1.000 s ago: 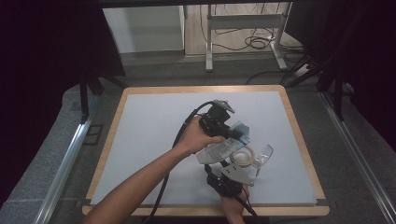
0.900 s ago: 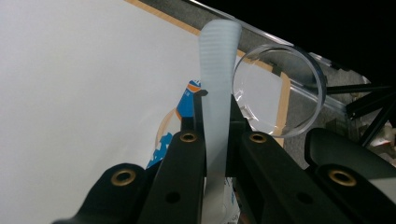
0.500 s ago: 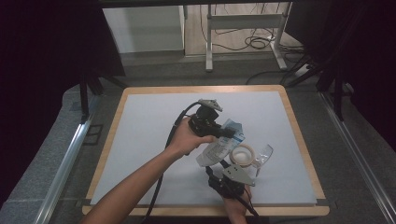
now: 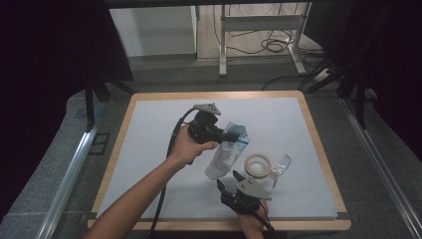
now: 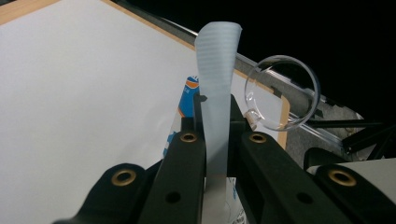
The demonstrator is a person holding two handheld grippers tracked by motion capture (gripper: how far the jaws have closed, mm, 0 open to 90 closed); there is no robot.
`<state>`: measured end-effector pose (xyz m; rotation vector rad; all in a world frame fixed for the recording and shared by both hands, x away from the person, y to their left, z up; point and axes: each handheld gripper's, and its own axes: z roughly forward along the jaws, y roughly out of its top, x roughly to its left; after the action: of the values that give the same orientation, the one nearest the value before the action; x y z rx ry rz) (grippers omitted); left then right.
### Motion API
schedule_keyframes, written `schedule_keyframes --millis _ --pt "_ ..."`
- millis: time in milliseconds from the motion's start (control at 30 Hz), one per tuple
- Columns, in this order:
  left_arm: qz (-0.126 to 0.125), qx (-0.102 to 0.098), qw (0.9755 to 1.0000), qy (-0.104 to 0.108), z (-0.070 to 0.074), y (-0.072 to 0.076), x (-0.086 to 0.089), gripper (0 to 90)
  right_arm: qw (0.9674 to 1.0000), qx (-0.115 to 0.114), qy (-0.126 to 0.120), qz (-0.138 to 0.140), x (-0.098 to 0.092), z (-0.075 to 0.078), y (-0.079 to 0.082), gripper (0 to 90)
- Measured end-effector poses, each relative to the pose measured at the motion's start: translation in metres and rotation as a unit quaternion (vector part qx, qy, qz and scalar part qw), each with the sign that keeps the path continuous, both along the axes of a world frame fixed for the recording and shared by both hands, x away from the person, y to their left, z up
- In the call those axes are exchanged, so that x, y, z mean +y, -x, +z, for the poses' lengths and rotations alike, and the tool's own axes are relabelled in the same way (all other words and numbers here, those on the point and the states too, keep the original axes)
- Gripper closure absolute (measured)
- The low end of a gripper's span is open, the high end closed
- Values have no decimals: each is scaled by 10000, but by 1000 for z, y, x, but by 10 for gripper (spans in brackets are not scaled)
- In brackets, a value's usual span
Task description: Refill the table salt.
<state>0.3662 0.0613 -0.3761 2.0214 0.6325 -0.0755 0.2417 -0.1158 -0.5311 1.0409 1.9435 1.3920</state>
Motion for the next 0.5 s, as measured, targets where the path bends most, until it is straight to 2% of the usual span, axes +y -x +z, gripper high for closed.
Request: schedule_keyframes --millis 200,500 --pt "160 -1 9999 -2 -2 -5 12 900 9999 -78 -48 40 -2 5 3 375" --pt "515 -12 9985 184 -3 -15 39 900 9999 -88 -74 -37 -14 6 7 375"
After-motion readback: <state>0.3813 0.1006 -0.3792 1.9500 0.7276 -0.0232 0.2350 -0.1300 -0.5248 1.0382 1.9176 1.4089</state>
